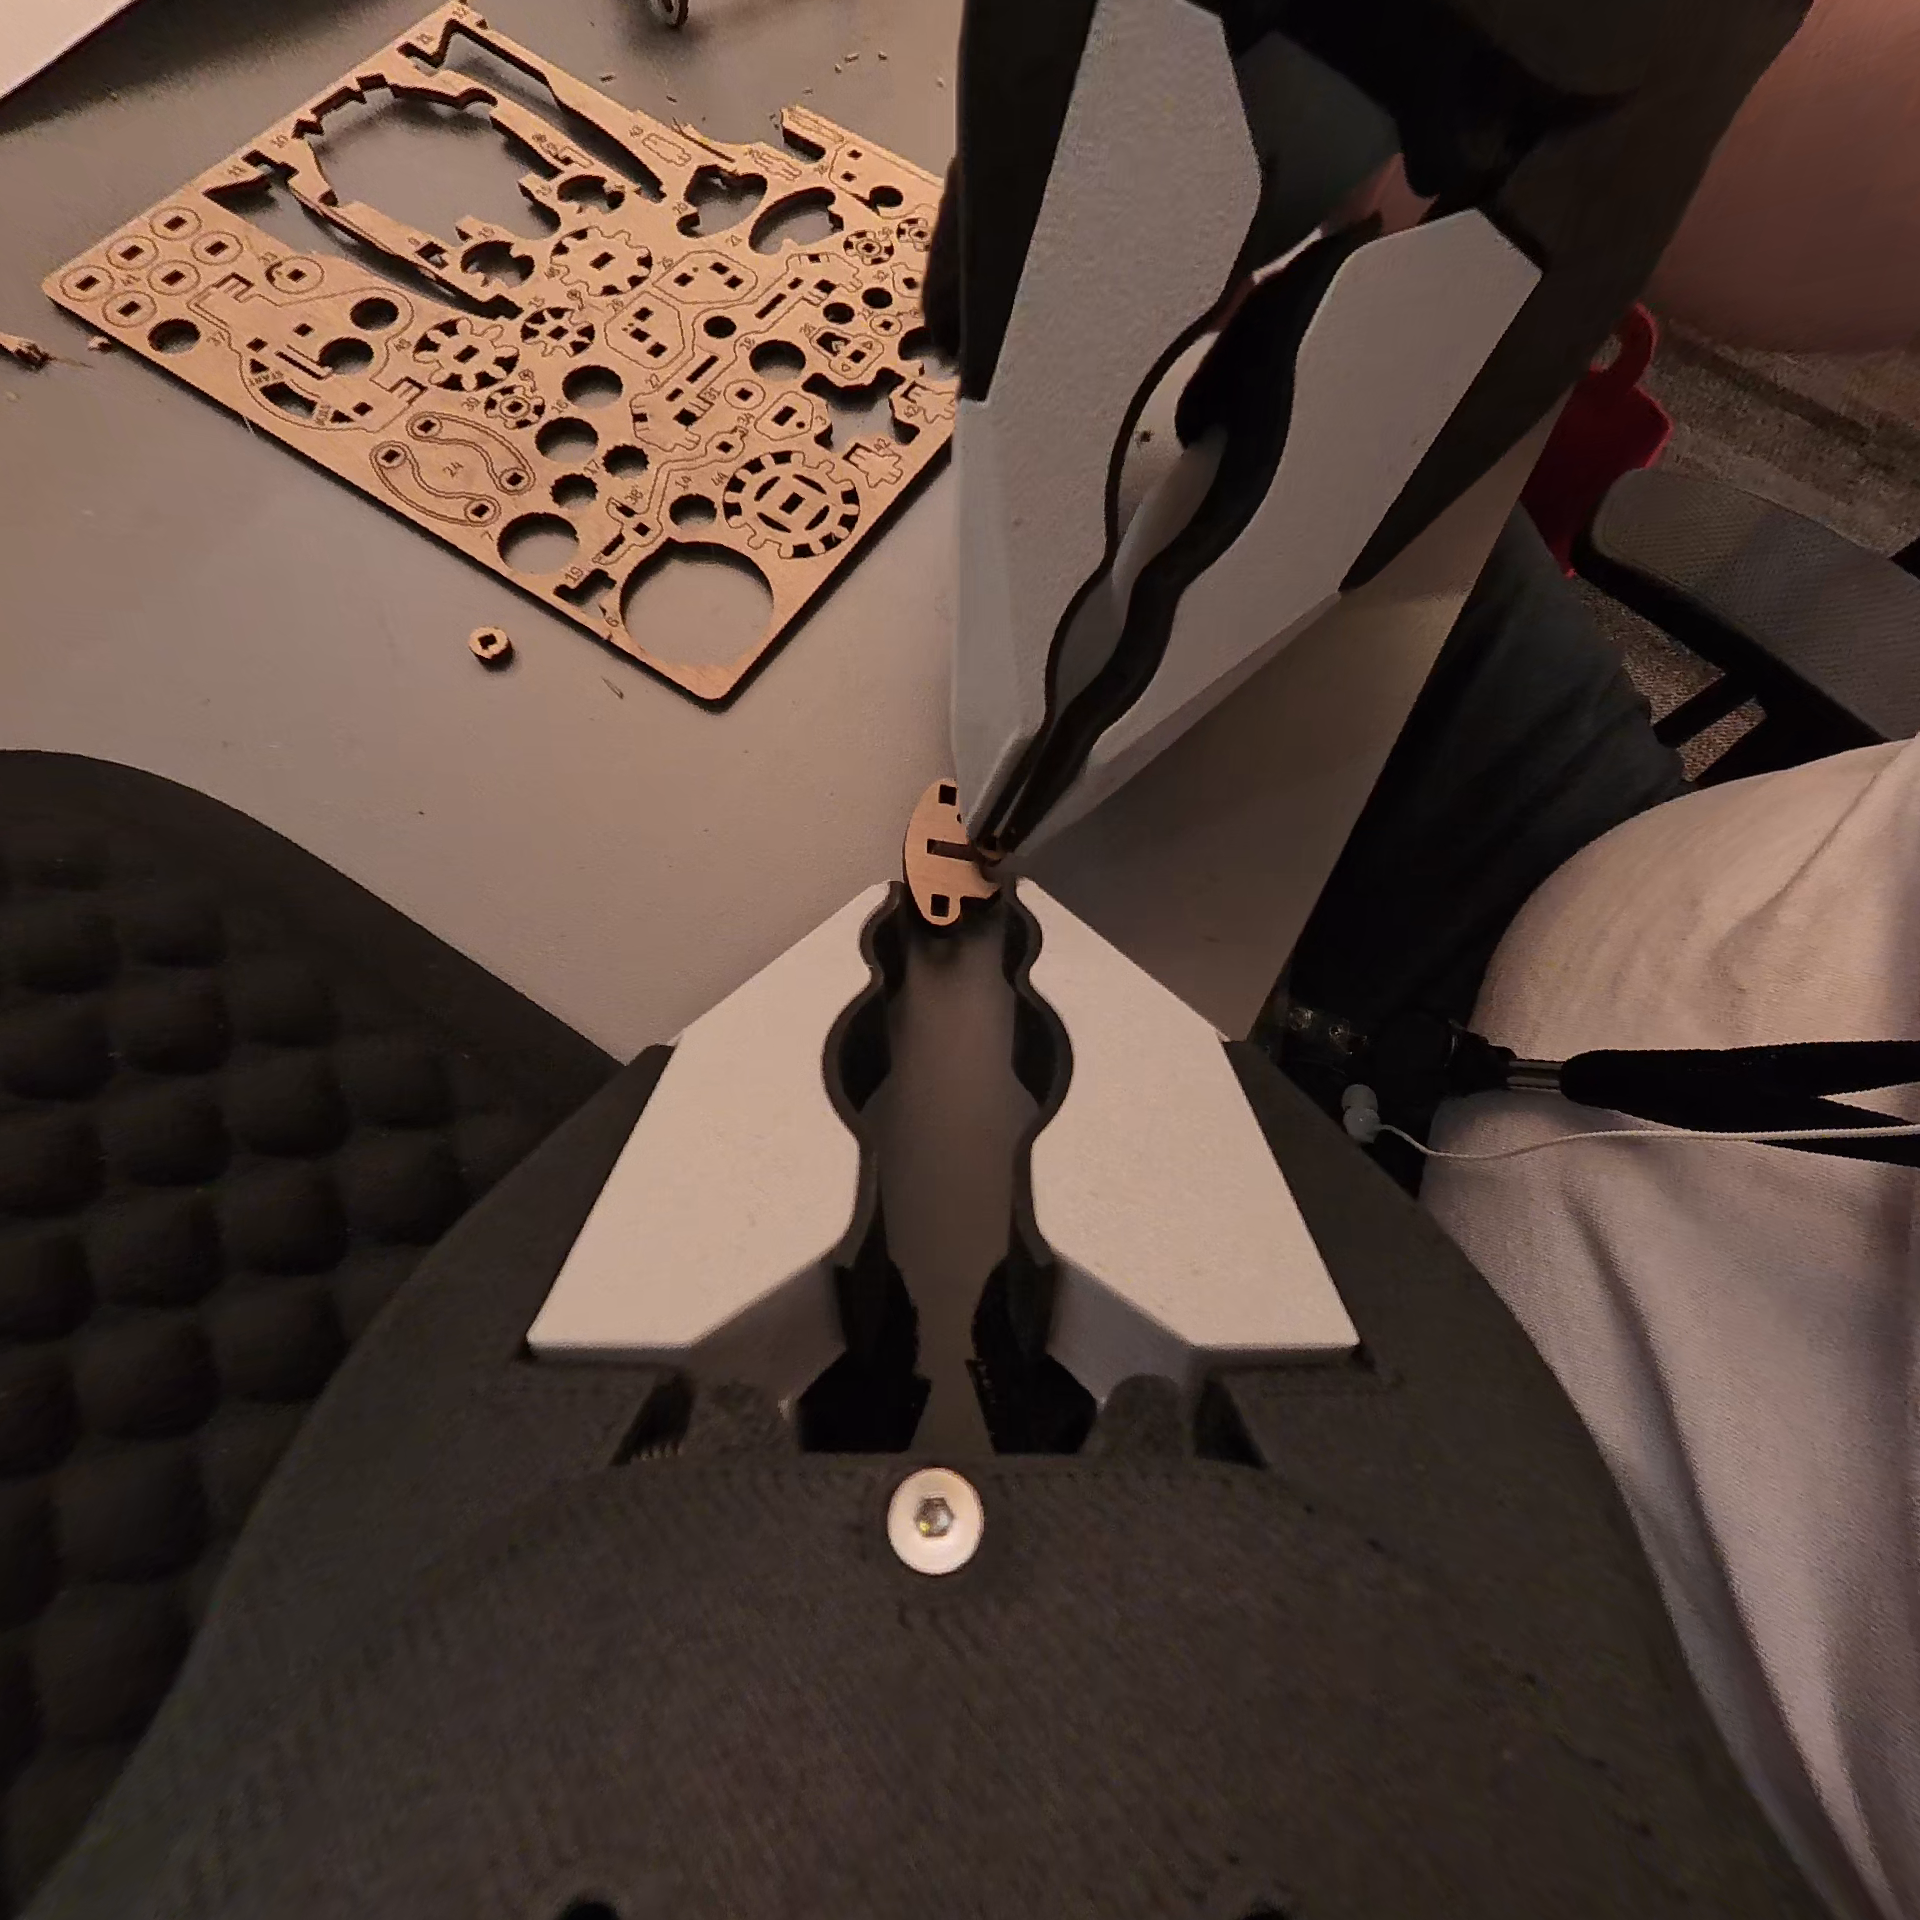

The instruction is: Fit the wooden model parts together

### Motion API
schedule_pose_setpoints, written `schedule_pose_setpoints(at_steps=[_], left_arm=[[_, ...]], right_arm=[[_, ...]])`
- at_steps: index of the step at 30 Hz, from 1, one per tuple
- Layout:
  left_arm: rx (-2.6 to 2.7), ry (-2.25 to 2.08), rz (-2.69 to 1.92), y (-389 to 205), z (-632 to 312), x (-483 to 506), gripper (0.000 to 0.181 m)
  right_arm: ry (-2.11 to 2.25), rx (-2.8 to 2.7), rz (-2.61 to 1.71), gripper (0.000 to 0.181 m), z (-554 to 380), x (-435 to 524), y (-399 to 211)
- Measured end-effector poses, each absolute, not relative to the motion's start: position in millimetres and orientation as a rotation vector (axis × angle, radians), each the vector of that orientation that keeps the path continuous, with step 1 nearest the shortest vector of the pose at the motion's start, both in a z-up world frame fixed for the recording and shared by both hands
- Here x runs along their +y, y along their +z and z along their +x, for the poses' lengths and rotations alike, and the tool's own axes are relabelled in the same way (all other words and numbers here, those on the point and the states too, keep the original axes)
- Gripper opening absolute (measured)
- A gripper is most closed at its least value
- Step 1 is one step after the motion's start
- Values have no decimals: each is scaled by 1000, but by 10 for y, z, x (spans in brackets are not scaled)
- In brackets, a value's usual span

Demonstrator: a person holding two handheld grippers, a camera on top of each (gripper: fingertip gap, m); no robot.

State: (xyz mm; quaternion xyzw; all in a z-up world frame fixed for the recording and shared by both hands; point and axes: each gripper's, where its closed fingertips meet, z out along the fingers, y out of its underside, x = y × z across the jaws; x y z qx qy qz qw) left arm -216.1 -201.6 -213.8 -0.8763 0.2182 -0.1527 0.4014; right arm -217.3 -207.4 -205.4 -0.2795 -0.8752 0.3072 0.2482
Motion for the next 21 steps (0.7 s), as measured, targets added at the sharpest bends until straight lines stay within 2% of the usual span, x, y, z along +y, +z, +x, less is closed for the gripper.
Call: schedule_pose_setpoints(at_steps=[21], left_arm=[[545,-370,-2214,-2144,-2168,-2012,16]], right_arm=[[564,-2527,-985,3,-2165,-2074,-2077]])
